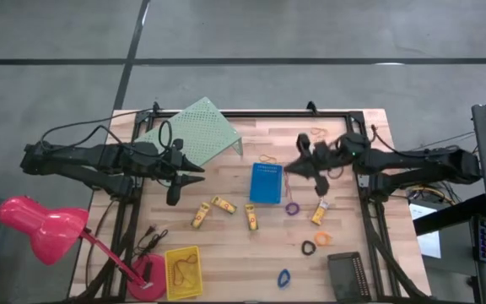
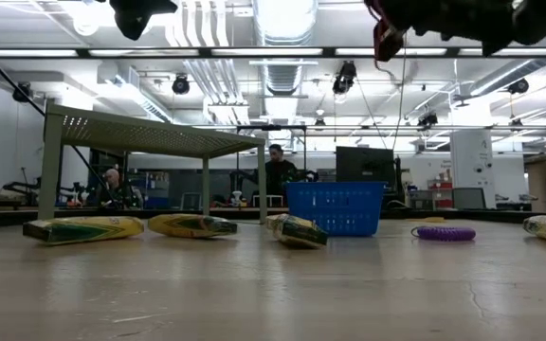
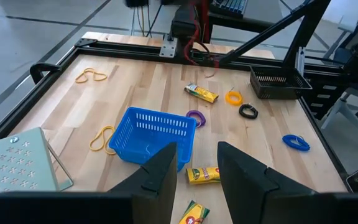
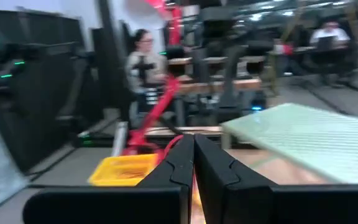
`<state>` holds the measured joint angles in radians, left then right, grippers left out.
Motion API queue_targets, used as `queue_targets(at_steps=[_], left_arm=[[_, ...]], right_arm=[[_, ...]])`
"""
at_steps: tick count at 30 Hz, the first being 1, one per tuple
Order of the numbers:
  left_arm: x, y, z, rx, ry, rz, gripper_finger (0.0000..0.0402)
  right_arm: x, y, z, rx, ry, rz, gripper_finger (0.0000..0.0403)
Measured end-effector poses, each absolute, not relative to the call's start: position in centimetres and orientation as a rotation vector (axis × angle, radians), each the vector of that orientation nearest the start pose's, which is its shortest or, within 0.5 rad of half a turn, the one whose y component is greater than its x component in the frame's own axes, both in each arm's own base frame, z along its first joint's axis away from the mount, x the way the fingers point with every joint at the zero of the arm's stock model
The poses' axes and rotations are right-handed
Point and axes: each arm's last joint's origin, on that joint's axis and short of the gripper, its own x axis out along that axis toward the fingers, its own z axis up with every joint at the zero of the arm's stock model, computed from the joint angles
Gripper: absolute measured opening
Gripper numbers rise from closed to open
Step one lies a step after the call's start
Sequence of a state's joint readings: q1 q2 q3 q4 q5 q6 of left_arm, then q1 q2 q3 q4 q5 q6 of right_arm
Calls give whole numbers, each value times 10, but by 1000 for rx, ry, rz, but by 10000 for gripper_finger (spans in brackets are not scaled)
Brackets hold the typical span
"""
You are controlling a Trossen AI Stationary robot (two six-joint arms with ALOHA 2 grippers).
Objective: Pick & Place Office Desk Supplies
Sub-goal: Put the bottom red rubber band into the yellow basket
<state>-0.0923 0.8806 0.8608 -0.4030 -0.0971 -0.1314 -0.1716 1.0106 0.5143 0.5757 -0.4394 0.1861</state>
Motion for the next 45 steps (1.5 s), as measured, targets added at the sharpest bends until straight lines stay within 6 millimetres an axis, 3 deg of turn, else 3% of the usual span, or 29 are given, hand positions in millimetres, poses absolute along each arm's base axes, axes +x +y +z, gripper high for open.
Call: queue_targets(at_steps=[9, 23, 37, 45], left_arm=[[186, -14, 323, -89, 420, 33, 120], [186, -14, 323, -89, 420, 33, 119], [185, -14, 322, -89, 422, 32, 119], [185, -14, 321, -88, 433, 33, 119]], right_arm=[[241, 23, 244, 135, -19, 369, 8], [344, 92, 221, 120, 102, 448, 8], [407, 116, 180, 162, 183, 461, 8], [438, 133, 144, 258, 257, 462, 8]])
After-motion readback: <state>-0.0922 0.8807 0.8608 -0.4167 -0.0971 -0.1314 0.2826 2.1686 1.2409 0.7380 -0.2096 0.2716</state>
